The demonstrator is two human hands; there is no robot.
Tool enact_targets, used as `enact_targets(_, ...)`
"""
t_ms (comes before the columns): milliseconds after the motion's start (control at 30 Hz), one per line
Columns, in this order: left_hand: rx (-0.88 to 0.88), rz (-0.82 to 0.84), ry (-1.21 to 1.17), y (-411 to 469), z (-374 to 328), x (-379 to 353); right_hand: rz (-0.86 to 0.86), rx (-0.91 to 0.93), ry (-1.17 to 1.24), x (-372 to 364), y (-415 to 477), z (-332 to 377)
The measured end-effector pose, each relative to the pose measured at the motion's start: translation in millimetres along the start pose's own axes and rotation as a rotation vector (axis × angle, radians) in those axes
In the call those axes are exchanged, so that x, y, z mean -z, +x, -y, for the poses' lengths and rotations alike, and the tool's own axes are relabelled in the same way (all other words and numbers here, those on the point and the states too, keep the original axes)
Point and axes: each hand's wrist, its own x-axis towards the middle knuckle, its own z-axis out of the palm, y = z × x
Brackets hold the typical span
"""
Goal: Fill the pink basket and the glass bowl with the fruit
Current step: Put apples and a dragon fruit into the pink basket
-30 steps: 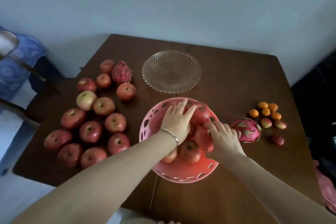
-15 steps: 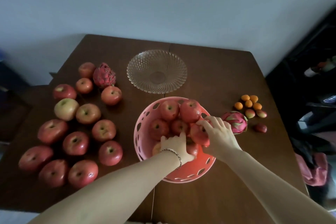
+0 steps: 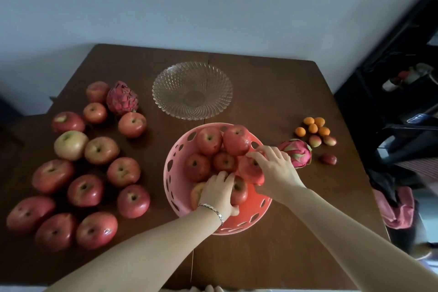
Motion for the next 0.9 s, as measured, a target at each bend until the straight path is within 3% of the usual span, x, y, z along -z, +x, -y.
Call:
enact_targets(267, -0.027, 0.025, 0.08, 3.6, -2.8, 9.0, -0.023, 0.023, 0.023, -3.0, 2.6, -2.6)
enact_targets(400, 0.138, -0.017, 0.084, 7.1, -15.2, 7.2, -0.012, 0.033, 0.02, -1.4, 2.5, -3.7)
enact_targets(533, 0.266, 0.058, 0.123, 15.3, -25.0, 10.9, -0.075, 0.038, -0.004, -7.6, 4.1, -4.8)
enact_targets(733, 0.254, 0.008, -0.018, 11.8, -21.8, 6.9, -0.103, 0.03, 0.068, -0.3, 1.2, -5.7)
enact_targets(900, 0.236, -0.022, -0.102, 6.5, -17.5, 5.1, -0.019, 0.01, 0.09, 7.8, 1.6, -8.8)
